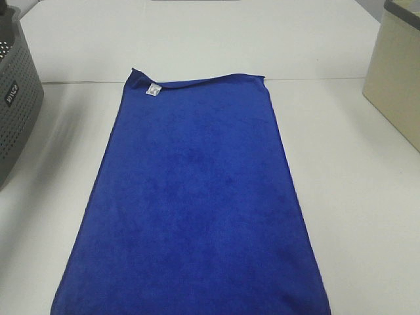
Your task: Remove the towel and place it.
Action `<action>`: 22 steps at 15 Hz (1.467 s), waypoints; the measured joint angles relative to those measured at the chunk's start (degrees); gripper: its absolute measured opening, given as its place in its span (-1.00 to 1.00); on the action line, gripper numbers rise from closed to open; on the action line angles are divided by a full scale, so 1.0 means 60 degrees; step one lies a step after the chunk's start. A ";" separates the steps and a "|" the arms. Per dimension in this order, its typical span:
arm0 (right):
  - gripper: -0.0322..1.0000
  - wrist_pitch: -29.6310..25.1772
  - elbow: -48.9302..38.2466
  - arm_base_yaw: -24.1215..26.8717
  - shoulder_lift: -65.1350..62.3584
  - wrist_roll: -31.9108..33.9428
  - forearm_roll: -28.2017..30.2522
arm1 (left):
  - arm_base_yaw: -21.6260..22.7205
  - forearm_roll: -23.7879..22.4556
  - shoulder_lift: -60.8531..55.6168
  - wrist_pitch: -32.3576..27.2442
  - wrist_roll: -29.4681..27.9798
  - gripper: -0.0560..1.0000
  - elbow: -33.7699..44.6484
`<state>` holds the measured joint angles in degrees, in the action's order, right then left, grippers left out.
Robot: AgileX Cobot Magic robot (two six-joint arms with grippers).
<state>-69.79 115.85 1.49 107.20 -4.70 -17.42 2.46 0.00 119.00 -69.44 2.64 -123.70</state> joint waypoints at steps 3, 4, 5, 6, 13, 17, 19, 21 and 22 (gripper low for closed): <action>0.54 0.0000 0.0000 0.0535 -0.0181 0.0201 0.0019 | 0.0974 0.0000 -0.0277 -0.0010 0.1041 0.37 -0.0010; 0.54 0.0000 0.0000 0.0535 -0.0277 0.0210 0.0143 | 0.0974 0.0000 -0.0372 -0.0010 0.1299 0.37 -0.0010; 0.55 -0.0010 0.0000 0.0535 -0.0392 0.0210 0.0239 | 0.0974 0.0000 -0.0430 -0.0010 0.1404 0.37 -0.0019; 0.55 -0.0010 0.0000 0.0535 -0.0544 0.0210 0.0258 | 0.0974 0.0000 -0.0458 -0.0019 0.1432 0.38 -0.0019; 0.86 0.0010 -0.0516 0.0535 -0.1232 0.0525 0.0220 | 0.0974 0.0210 -0.0649 -0.0019 0.0611 0.98 0.0038; 0.86 0.0000 -0.3380 0.0535 -0.3791 0.0363 0.1346 | 0.0974 0.0487 -0.2788 0.0000 0.0716 0.98 0.2101; 0.86 0.0000 -0.5023 0.0535 -0.5519 0.0143 0.1786 | 0.0974 0.0487 -0.4622 0.0000 0.0764 0.98 0.3992; 0.86 0.0000 -0.6599 0.0535 -0.7353 -0.0048 0.2120 | 0.0974 0.0430 -0.6465 -0.0029 0.0831 0.98 0.5777; 0.86 0.0000 -0.7372 0.0535 -0.8231 -0.0076 0.2177 | 0.0974 0.0344 -0.7468 -0.0029 0.0859 0.98 0.6494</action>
<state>-69.79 71.62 4.70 57.81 -5.16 -4.35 8.31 2.06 74.20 -69.61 7.79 -84.74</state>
